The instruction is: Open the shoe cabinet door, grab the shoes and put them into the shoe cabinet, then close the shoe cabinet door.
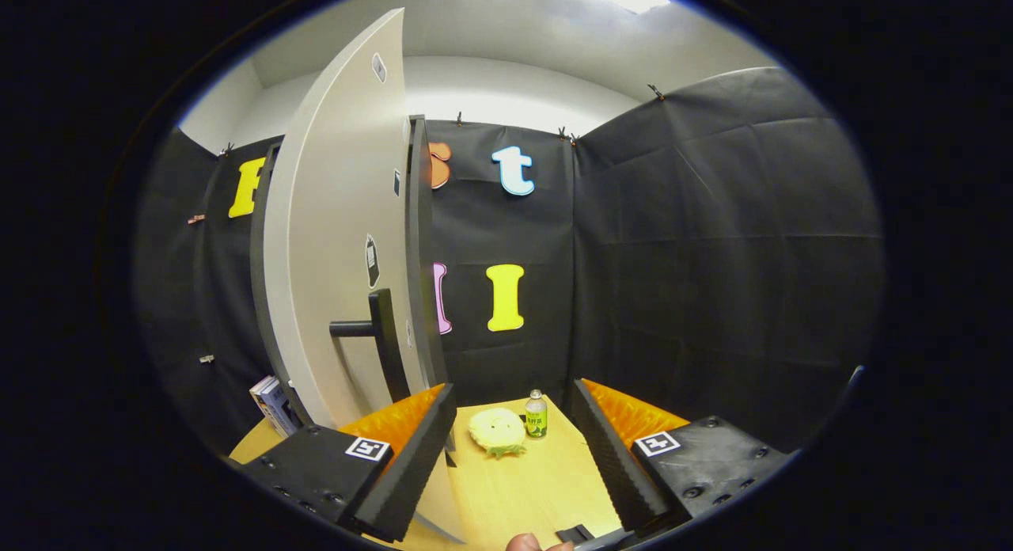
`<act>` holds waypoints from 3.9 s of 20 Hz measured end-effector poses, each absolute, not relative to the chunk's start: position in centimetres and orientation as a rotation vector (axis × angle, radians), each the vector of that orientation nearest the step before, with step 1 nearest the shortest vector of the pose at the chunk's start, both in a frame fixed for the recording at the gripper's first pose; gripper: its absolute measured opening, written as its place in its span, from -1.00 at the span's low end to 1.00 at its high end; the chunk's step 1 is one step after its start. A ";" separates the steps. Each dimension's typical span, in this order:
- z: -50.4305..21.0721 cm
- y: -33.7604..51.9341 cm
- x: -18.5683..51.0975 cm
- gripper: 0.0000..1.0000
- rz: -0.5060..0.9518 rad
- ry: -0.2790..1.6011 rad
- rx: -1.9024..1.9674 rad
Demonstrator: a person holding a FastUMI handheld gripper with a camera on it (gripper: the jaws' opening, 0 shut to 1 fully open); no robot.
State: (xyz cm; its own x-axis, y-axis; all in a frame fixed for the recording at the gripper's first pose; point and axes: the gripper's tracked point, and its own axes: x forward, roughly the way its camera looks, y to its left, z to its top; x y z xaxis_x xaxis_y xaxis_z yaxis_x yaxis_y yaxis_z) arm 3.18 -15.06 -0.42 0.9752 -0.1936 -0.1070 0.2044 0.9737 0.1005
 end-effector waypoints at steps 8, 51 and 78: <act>-0.4 -9.9 3.2 0.95 -0.140 0.104 0.150; -1.1 6.1 8.6 0.95 0.055 0.053 0.107; -0.9 1.5 6.7 0.95 0.041 0.045 0.054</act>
